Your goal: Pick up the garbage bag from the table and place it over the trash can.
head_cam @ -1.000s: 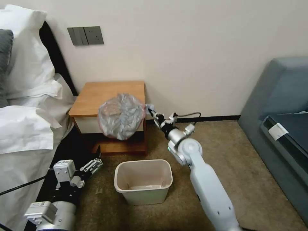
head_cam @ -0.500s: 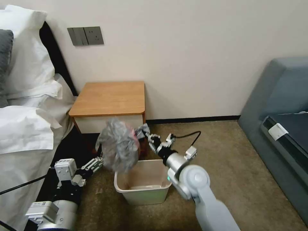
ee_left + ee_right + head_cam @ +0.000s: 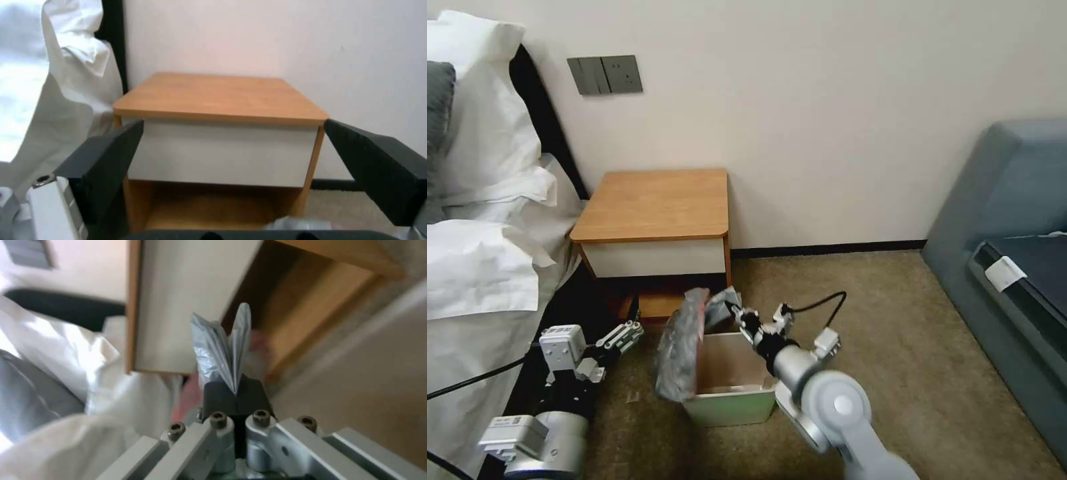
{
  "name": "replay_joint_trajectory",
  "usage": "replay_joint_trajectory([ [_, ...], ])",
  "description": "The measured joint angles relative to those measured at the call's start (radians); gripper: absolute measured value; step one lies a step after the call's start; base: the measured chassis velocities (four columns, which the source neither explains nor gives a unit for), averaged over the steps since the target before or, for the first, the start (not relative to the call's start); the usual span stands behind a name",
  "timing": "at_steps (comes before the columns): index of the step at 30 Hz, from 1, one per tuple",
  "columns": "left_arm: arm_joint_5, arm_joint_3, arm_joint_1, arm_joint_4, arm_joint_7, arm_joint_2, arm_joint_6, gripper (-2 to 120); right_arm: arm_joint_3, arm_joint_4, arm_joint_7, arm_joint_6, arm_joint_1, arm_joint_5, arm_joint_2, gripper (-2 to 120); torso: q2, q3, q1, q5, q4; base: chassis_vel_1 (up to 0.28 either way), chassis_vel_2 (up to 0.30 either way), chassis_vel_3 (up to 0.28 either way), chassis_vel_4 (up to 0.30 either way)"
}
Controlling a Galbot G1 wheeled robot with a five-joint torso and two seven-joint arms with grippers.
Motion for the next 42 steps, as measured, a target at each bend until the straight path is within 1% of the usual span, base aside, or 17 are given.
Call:
replay_joint_trajectory([
  [10, -0.005, 0.003, -0.02, 0.0, -0.003, 0.006, -0.008, 100, 0.008, 0.026, -0.038, -0.012, -0.097, -0.123, -0.03, 0, 0.0, 0.0, 0.0, 0.0, -0.0001, 0.0, 0.0, 0.0, 0.0],
  [13, -0.006, 0.006, -0.026, 0.0, -0.003, 0.01, -0.009, 100, 0.013, 0.031, -0.041, -0.029, -0.107, -0.155, -0.033, 5, 0.0, 0.0, 0.0, 0.0, -0.0002, 0.0, 0.0, 0.0, 0.0],
  [17, -0.006, 0.009, -0.032, 0.0, -0.004, 0.014, -0.012, 100, 0.021, 0.061, -0.003, -0.106, -0.108, -0.21, -0.045, 24, 0.0, 0.0, 0.0, 0.0, -0.0001, 0.0, 0.0, 0.0, 0.0],
  [18, -0.006, 0.009, -0.032, 0.0, -0.004, 0.014, -0.012, 100, 0.021, 0.061, -0.003, -0.106, -0.108, -0.21, -0.045, 24, 0.0, 0.0, 0.0, 0.0, -0.0001, 0.0, 0.0, 0.0, 0.0],
  [19, -0.006, 0.011, -0.034, 0.0, -0.004, 0.016, -0.013, 100, 0.018, 0.08, 0.058, -0.135, -0.1, -0.207, -0.049, 32, 0.0, 0.0, 0.0, -0.0001, -0.0002, 0.0, 0.0, 0.0, 0.0],
  [22, -0.006, 0.011, -0.035, 0.0, -0.004, 0.016, -0.014, 100, 0.008, 0.092, 0.136, -0.148, -0.085, -0.203, -0.05, 40, 0.0, 0.0, 0.0, -0.0001, -0.0001, 0.0, 0.0, 0.0, 0.0],
  [24, -0.006, 0.011, -0.035, 0.0, -0.004, 0.016, -0.014, 100, 0.008, 0.092, 0.136, -0.148, -0.085, -0.203, -0.05, 40, 0.0, 0.0, 0.0, -0.0001, -0.0001, 0.0, 0.0, 0.0, 0.0],
  [25, -0.006, 0.011, -0.042, 0.0, -0.012, 0.015, -0.025, 100, -0.005, 0.098, 0.21, -0.152, -0.07, -0.205, -0.049, 52, 0.0, 0.0, 0.0, -0.0001, -0.0002, 0.0, 0.0, 0.0, 0.0],
  [27, -0.006, 0.011, -0.042, 0.0, -0.012, 0.015, -0.025, 100, -0.005, 0.098, 0.21, -0.152, -0.07, -0.205, -0.049, 52, 0.0, 0.0, 0.0, -0.0001, -0.0002, 0.0, 0.0, 0.0, 0.0],
  [29, -0.006, 0.011, -0.045, 0.0, -0.017, 0.013, -0.032, 100, -0.015, 0.133, 0.382, -0.148, -0.036, -0.084, -0.038, 68, 0.0, 0.0, 0.0, -0.0001, -0.0001, 0.0, 0.0, 0.0, 0.0],
  [31, -0.006, 0.011, -0.045, 0.0, -0.017, 0.013, -0.032, 100, -0.015, 0.133, 0.382, -0.148, -0.036, -0.084, -0.038, 68, 0.0, 0.0, 0.0, -0.0001, -0.0001, 0.0, 0.0, 0.0, 0.0],
  [32, -0.006, 0.011, -0.046, 0.0, -0.017, 0.012, -0.034, 100, -0.008, 0.15, 0.466, -0.137, -0.014, 0.003, -0.026, 76, 0.0, 0.0, 0.0, -0.0001, -0.0001, 0.0, 0.0, 0.0, 0.0],
  [33, -0.006, 0.011, -0.046, 0.0, -0.017, 0.012, -0.034, 100, -0.008, 0.15, 0.466, -0.137, -0.014, 0.003, -0.026, 76, 0.0, 0.0, 0.0, -0.0001, -0.0001, 0.0, 0.0, 0.0, 0.0],
  [34, -0.006, 0.011, -0.048, 0.0, -0.018, 0.012, -0.037, 100, -0.004, 0.16, 0.514, -0.123, 0.001, 0.044, -0.018, 82, 0.0, 0.0, 0.0, -0.0001, -0.0001, 0.0, 0.0, 0.0, 0.0],
  [35, -0.006, 0.011, -0.048, 0.0, -0.018, 0.012, -0.037, 100, -0.004, 0.16, 0.514, -0.123, 0.001, 0.044, -0.018, 82, 0.0, 0.0, 0.0, -0.0001, -0.0001, 0.0, 0.0, 0.0, 0.0],
  [39, -0.003, 0.011, -0.05, 0.0, -0.019, 0.01, -0.037, 100, 0.013, 0.189, 0.521, -0.108, -0.004, 0.058, -0.016, 99, 0.0, 0.0, 0.0, -0.0001, -0.0001, 0.0, 0.0, 0.0, 0.0],
  [42, -0.003, 0.011, -0.05, 0.0, -0.019, 0.01, -0.037, 100, 0.013, 0.189, 0.521, -0.108, -0.004, 0.058, -0.016, 99, 0.0, 0.0, 0.0, -0.0001, -0.0001, 0.0, 0.0, 0.0, 0.0],
])
